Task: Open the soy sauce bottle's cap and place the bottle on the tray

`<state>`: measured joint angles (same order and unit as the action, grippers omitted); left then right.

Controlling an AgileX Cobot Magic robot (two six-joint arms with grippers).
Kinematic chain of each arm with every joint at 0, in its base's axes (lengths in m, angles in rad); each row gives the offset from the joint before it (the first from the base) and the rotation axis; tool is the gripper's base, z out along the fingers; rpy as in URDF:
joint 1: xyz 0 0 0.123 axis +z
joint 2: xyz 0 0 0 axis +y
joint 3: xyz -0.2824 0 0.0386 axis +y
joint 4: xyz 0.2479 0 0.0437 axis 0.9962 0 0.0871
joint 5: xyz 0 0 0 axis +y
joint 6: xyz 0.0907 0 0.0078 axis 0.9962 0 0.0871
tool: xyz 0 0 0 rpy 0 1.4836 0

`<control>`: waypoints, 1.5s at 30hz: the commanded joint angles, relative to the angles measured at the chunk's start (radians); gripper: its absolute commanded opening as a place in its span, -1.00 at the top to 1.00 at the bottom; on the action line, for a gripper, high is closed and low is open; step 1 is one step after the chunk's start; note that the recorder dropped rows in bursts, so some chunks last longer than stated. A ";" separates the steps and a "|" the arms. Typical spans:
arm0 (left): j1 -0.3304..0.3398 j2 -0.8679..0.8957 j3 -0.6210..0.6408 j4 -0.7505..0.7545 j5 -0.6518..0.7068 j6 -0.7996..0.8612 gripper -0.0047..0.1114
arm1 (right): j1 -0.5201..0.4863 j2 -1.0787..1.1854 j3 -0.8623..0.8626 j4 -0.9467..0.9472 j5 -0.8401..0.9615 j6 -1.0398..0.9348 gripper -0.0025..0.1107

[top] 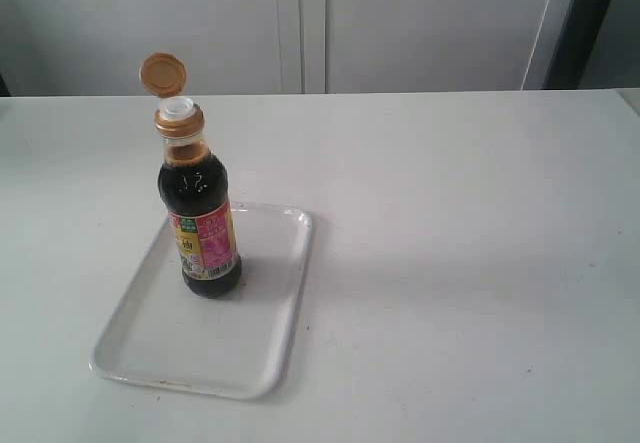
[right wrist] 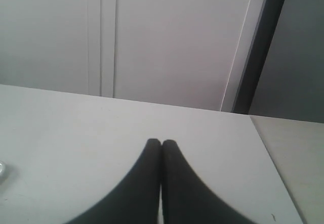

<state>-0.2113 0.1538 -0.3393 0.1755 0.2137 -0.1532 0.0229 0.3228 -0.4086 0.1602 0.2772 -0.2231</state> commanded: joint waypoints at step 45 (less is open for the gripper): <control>0.129 -0.154 0.339 -0.228 -0.034 0.177 0.92 | -0.004 -0.004 0.003 0.006 -0.014 -0.003 0.96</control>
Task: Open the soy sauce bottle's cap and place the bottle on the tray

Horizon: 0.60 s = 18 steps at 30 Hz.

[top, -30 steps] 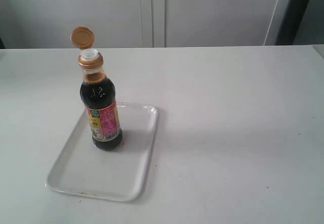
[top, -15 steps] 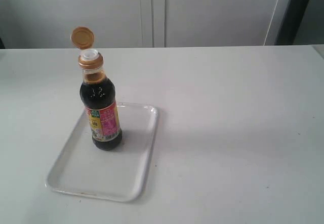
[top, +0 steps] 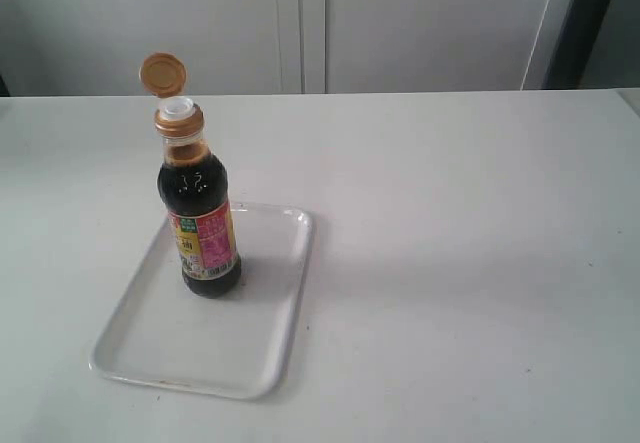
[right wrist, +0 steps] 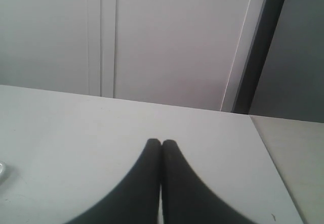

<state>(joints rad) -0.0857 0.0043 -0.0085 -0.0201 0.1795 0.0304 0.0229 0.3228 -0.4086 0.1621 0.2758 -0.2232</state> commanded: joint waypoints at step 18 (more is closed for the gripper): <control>0.027 -0.004 0.008 -0.076 0.052 0.014 0.92 | -0.004 -0.004 0.003 0.005 -0.013 -0.003 0.96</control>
